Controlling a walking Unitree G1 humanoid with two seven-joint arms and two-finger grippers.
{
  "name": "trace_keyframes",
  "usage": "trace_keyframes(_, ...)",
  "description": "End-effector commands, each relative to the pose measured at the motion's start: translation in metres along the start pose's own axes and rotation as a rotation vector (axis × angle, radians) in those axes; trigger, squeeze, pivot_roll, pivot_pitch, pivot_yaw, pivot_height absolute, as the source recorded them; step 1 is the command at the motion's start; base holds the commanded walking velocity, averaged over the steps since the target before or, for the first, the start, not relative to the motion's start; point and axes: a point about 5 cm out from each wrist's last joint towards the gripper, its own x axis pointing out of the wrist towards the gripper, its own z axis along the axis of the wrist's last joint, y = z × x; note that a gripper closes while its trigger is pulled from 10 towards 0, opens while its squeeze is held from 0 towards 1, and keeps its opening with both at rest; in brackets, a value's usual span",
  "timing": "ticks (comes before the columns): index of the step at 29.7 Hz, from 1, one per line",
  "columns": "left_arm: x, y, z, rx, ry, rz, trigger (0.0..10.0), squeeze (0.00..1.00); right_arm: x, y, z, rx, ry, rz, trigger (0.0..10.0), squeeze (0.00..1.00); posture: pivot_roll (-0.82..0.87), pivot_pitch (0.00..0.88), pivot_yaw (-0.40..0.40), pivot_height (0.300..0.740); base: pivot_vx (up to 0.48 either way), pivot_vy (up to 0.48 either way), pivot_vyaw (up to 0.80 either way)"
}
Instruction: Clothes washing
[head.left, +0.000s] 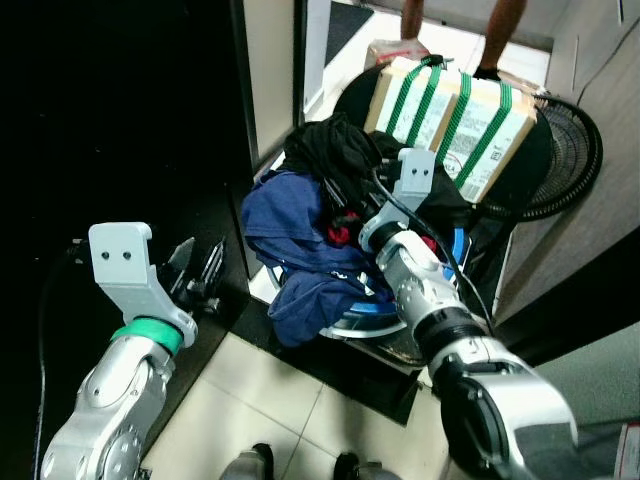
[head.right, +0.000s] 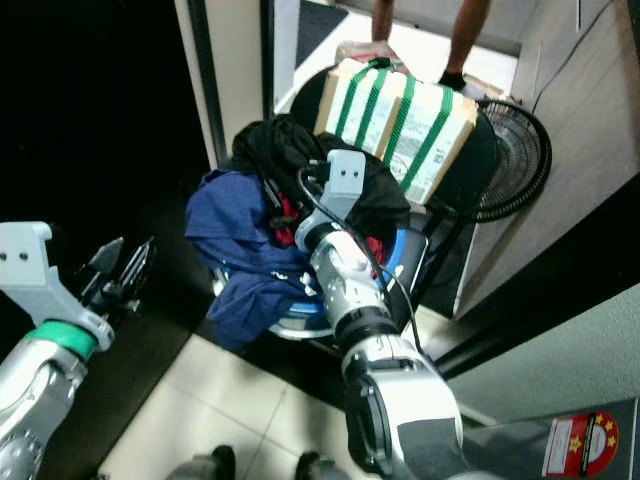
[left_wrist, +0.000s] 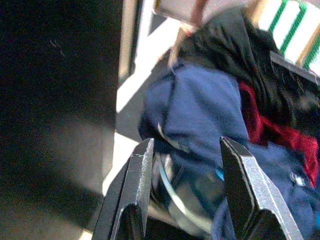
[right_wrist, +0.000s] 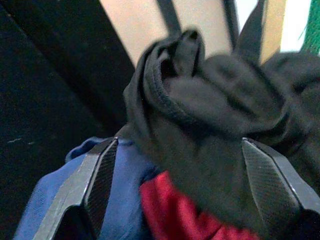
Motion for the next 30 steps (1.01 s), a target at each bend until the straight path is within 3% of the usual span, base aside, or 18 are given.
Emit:
trace_keyframes(1, -0.002, 0.007, -0.004, 0.035, 0.031, 0.052, 10.0, 0.00, -0.002, -0.002, 0.002, -0.095, -0.026, -0.011, 10.0, 0.00, 0.18, 0.249, 0.027, 0.740, 0.000, 0.000, 0.00)
trace_keyframes(3, -0.002, 0.012, -0.005, 0.053, 0.035, 0.080, 10.0, 0.00, -0.003, -0.003, 0.004, -0.144, -0.048, -0.011, 10.0, 0.00, 0.18, 0.249, 0.027, 0.740, 0.000, 0.000, 0.00)
trace_keyframes(4, 0.000, 0.019, -0.002, 0.063, 0.020, 0.120, 10.0, 0.00, -0.008, -0.008, 0.006, -0.163, -0.076, -0.012, 10.0, 0.00, 0.17, 0.204, 0.013, 0.740, 0.000, 0.000, 0.00)
trace_keyframes(5, 0.002, 0.027, 0.001, 0.074, 0.003, 0.152, 10.0, 0.00, -0.015, -0.014, 0.007, -0.170, -0.094, -0.013, 10.0, 0.00, 0.17, 0.164, 0.002, 0.740, 0.000, 0.000, 0.00)
trace_keyframes(7, 0.004, 0.032, 0.003, 0.079, -0.008, 0.171, 10.0, 0.00, -0.020, -0.018, 0.008, -0.169, -0.103, -0.014, 10.0, 0.00, 0.17, 0.164, 0.002, 0.740, 0.000, 0.000, 0.00)
trace_keyframes(10, 0.007, 0.040, 0.004, 0.098, -0.016, 0.194, 10.0, 0.00, -0.028, -0.022, 0.008, -0.143, -0.108, -0.019, 10.0, 0.00, 0.15, 0.116, -0.004, 0.740, 0.000, 0.000, 0.00)
trace_keyframes(12, 0.013, 0.045, 0.003, 0.091, -0.022, 0.219, 10.0, 0.00, -0.043, -0.025, 0.012, -0.057, -0.119, -0.042, 10.0, 0.00, 0.13, 0.074, -0.002, 0.740, 0.000, 0.000, 0.00)
trace_keyframes(13, 0.013, 0.045, 0.003, 0.091, -0.022, 0.219, 10.0, 0.00, -0.043, -0.025, 0.012, -0.057, -0.119, -0.042, 10.0, 0.00, 0.13, 0.074, -0.002, 0.740, 0.000, 0.000, 0.00)
trace_keyframes(18, 0.020, 0.037, 0.001, 0.073, -0.037, 0.187, 10.0, 0.00, -0.076, -0.031, 0.008, -0.098, -0.168, -0.102, 10.0, 0.00, 0.12, 0.023, -0.002, 0.740, 0.000, 0.000, 0.00)
trace_keyframes(24, 0.018, 0.038, -0.001, 0.045, -0.039, 0.207, 10.0, 0.00, -0.086, -0.031, 0.004, -0.138, -0.175, -0.106, 10.0, 0.00, 0.11, 0.006, -0.011, 0.740, 0.000, 0.000, 0.00)
trace_keyframes(30, 0.025, 0.035, -0.002, 0.054, -0.050, 0.220, 10.0, 0.00, -0.084, -0.029, -0.002, -0.218, -0.095, -0.074, 10.0, 0.00, 0.13, 0.000, -0.027, 0.740, 0.000, 0.000, 0.00)
